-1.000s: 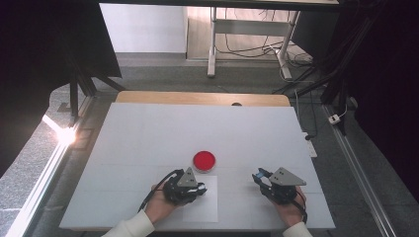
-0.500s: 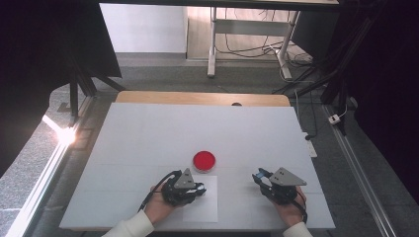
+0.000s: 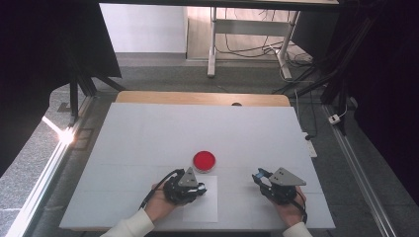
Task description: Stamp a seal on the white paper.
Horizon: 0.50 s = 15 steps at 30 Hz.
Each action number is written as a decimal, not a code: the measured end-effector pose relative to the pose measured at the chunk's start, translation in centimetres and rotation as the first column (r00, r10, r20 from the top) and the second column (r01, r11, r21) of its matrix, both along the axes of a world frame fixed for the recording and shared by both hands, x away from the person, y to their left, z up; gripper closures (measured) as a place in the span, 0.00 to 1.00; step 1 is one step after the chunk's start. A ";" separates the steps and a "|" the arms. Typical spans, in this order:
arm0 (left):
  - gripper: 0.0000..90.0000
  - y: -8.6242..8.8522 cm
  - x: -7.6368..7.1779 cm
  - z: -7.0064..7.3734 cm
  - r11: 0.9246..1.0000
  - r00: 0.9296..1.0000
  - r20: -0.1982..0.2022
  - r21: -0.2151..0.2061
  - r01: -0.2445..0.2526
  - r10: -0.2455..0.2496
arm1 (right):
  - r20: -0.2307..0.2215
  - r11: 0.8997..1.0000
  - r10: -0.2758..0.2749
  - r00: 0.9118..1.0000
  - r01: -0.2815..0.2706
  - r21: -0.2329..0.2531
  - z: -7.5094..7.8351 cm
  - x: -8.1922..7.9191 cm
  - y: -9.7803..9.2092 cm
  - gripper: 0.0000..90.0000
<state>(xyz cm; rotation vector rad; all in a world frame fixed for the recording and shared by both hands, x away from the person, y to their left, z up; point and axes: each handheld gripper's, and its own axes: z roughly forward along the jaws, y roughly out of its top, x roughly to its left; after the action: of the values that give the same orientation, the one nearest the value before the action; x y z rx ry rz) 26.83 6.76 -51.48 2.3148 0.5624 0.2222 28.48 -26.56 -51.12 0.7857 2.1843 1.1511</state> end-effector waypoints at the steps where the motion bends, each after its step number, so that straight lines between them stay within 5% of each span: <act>1: 0.85 0.0 0.0 0.0 1.000 1.000 -0.002 -0.003 -0.003 0.003 | 0.000 1.000 -0.001 1.000 0.001 0.000 0.0 0.0 0.0 0.71; 15: 0.85 -0.1 -0.3 0.0 1.000 1.000 0.013 0.002 -0.015 0.015 | 0.002 1.000 -0.006 1.000 0.006 -0.004 0.1 0.0 -0.1 0.71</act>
<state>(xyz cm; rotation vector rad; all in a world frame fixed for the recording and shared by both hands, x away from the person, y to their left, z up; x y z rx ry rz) 26.56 6.62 -51.47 2.3099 0.5736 0.2450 28.48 -26.65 -51.07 0.7886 2.1809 1.1433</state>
